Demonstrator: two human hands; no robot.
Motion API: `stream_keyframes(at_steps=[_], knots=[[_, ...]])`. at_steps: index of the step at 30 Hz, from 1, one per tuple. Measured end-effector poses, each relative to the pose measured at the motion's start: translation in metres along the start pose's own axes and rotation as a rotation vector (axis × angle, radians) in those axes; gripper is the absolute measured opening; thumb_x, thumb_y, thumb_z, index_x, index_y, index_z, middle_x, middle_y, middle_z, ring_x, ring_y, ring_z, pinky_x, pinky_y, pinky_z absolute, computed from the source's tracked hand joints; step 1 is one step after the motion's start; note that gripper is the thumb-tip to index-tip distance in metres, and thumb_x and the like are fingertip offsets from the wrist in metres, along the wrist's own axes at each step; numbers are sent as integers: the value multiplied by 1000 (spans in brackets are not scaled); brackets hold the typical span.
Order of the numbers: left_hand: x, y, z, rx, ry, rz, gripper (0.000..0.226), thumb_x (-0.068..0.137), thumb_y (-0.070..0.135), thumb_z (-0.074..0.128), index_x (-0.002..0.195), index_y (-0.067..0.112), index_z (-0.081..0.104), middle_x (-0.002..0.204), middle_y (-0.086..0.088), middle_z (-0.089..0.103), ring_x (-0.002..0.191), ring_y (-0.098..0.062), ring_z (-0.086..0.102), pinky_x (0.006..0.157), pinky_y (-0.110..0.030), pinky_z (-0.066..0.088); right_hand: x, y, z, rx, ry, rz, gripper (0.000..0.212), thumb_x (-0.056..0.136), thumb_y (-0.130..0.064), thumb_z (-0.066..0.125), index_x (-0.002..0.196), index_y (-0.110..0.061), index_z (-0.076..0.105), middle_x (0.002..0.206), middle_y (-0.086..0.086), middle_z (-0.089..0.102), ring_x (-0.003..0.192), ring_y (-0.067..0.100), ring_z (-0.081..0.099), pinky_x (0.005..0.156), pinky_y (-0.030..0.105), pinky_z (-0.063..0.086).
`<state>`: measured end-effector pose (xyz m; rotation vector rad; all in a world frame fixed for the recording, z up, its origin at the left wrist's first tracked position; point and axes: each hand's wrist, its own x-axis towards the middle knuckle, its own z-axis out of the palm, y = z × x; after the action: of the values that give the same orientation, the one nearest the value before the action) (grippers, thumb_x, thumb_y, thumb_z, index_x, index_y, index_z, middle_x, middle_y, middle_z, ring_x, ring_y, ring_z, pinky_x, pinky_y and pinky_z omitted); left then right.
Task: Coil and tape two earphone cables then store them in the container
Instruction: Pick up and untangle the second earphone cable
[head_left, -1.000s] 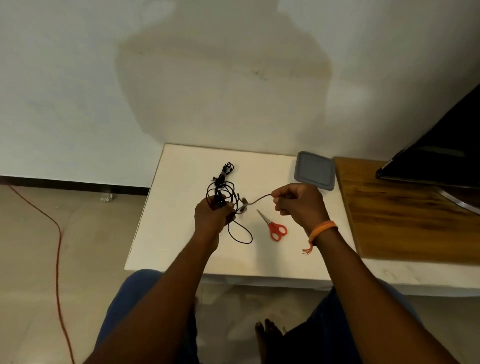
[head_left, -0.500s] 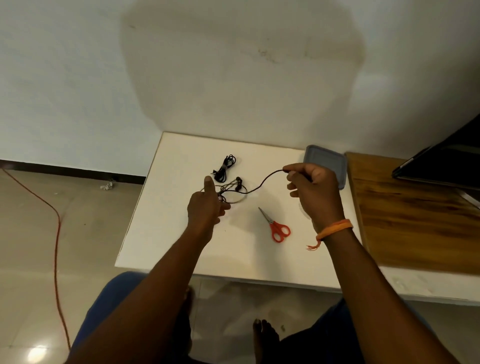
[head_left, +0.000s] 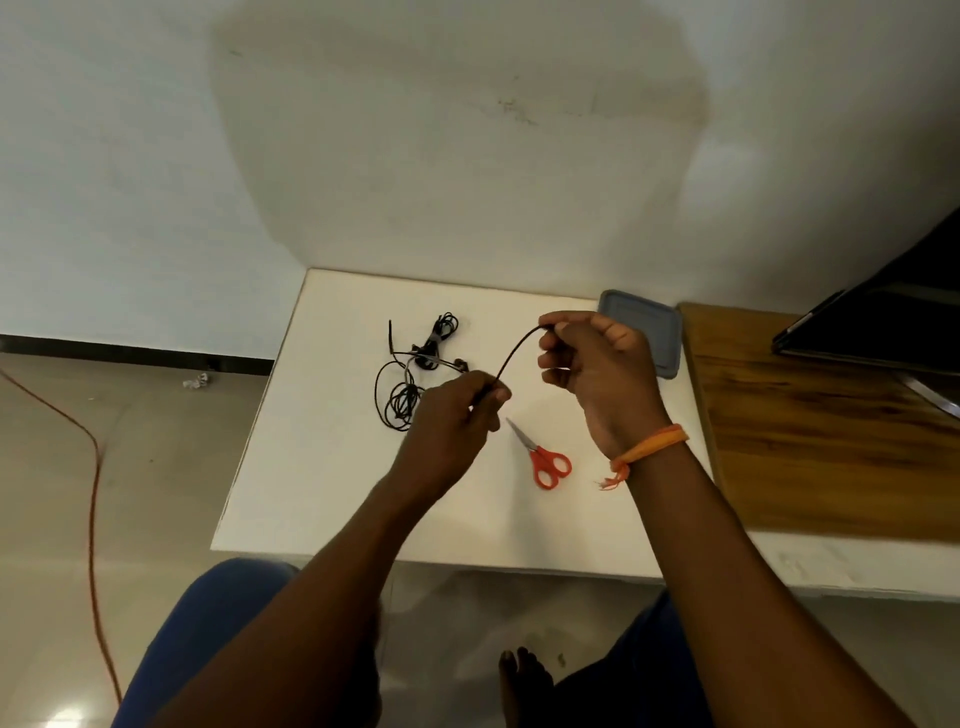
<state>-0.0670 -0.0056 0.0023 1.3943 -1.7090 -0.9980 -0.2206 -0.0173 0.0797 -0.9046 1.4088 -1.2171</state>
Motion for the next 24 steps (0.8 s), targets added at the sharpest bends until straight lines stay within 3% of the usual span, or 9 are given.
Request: stream_keyframes(at_steps=[3, 6, 8, 10, 12, 15, 19, 21, 24], knots=[[1, -6, -5, 66, -54, -38, 14, 99, 26, 53, 92, 22, 65, 71, 11, 67, 58, 2, 54, 53, -9, 37, 17, -3, -22, 321, 273, 96, 17, 91, -6, 55, 82, -10, 68, 66, 3, 63, 53, 10, 56, 53, 23, 45], [1, -7, -2, 138, -22, 28, 15, 98, 28, 54, 91, 26, 67, 73, 17, 69, 58, -3, 51, 54, -12, 34, 24, 4, -36, 6, 444, 97, 15, 88, -8, 58, 81, -16, 69, 70, 2, 67, 55, 11, 57, 51, 23, 43], [3, -6, 0, 198, 44, 124, 18, 97, 30, 54, 88, 26, 69, 70, 20, 69, 62, -6, 53, 59, -15, 34, 23, 13, -30, -290, 312, 75, 15, 87, -8, 60, 91, -17, 72, 83, 4, 71, 71, 17, 62, 58, 24, 48], [6, -3, 1, 152, 66, 166, 21, 96, 31, 54, 85, 24, 71, 66, 19, 69, 63, -8, 58, 58, -22, 39, 19, 24, -21, -682, 166, -22, 29, 83, -12, 65, 111, -20, 70, 114, 8, 67, 105, 22, 60, 86, 33, 52], [8, 6, 0, 43, -2, 98, 20, 98, 29, 54, 90, 22, 71, 66, 14, 69, 66, -6, 60, 58, -20, 42, 15, 26, -14, -959, 14, -123, 49, 83, -17, 66, 130, -30, 58, 144, 6, 45, 135, 25, 38, 109, 47, 35], [5, 11, -5, -84, -39, 68, 19, 99, 22, 54, 85, 28, 66, 66, 10, 68, 66, -3, 60, 61, -11, 41, 8, 22, -5, -1047, -258, -193, 38, 95, -31, 57, 131, -39, 54, 147, -7, 43, 147, 19, 13, 118, 54, 4], [9, 7, -16, -127, -40, 2, 18, 97, 24, 57, 81, 25, 66, 64, 8, 64, 58, -3, 55, 59, -15, 43, 7, 21, -9, -1103, -283, -318, 21, 98, -33, 51, 105, -32, 71, 97, -11, 72, 107, 15, 59, 102, 52, 34], [11, 3, -21, -119, -35, -57, 15, 95, 26, 60, 83, 22, 68, 63, 10, 64, 53, -2, 52, 56, -15, 42, 13, 18, -17, -978, -194, -355, 19, 97, -21, 55, 99, -21, 73, 78, -5, 72, 79, 13, 65, 87, 41, 50], [15, -1, -27, -130, -15, -91, 14, 94, 24, 61, 83, 22, 70, 64, 10, 65, 50, -2, 50, 51, -14, 40, 25, 13, -34, -908, 61, -354, 18, 94, -6, 57, 99, -11, 73, 79, 5, 71, 75, 15, 63, 71, 20, 49]])
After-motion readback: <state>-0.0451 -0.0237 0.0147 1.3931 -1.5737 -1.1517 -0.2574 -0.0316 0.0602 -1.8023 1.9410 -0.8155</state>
